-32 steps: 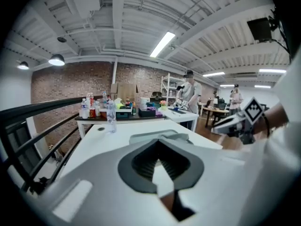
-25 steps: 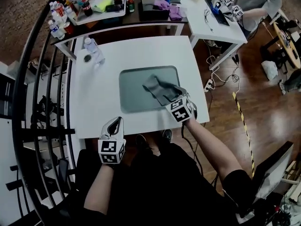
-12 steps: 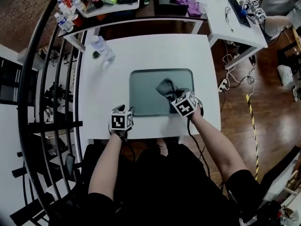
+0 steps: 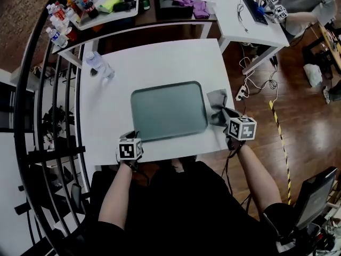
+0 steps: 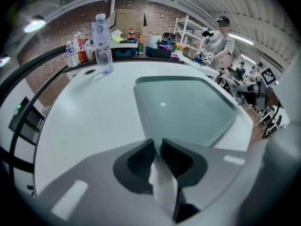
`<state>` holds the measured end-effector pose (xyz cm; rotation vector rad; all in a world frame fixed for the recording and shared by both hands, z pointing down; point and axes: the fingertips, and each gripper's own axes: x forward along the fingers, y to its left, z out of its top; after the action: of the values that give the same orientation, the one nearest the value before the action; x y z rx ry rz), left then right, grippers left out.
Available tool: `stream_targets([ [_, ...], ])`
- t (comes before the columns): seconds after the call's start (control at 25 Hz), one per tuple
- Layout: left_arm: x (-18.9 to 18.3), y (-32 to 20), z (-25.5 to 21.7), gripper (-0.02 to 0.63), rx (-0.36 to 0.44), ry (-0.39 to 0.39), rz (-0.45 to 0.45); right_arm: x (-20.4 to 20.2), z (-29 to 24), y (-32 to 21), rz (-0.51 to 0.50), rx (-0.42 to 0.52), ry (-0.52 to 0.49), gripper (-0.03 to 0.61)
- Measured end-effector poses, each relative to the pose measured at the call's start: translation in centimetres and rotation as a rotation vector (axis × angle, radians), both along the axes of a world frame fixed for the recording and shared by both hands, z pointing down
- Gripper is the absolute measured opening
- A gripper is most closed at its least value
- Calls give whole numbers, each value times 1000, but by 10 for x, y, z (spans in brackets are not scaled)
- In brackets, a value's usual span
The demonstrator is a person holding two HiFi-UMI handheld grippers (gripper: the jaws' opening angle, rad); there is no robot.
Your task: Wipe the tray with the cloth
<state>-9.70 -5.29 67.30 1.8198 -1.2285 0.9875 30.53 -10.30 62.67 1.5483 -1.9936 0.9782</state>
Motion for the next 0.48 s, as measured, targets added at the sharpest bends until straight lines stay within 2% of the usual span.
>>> stream_targets([
  [0.2,13,58,6,87,-21,-45,-44,-13,4,5,-51,-11,31,19],
  [0.28,17,66,0,96,13,-56,-49,-31,0,-1,-99,-4,46,18],
  [0.36,12,61,-10,101,82,-78,-51,-55,-6,-15,-158,13,71,18],
  [0.4,7,56,-15,100,111,-86,-54,-66,-8,-24,-188,19,96,18],
  [0.48,2,49,-19,97,112,-66,-57,-80,2,-40,-222,-11,181,18],
])
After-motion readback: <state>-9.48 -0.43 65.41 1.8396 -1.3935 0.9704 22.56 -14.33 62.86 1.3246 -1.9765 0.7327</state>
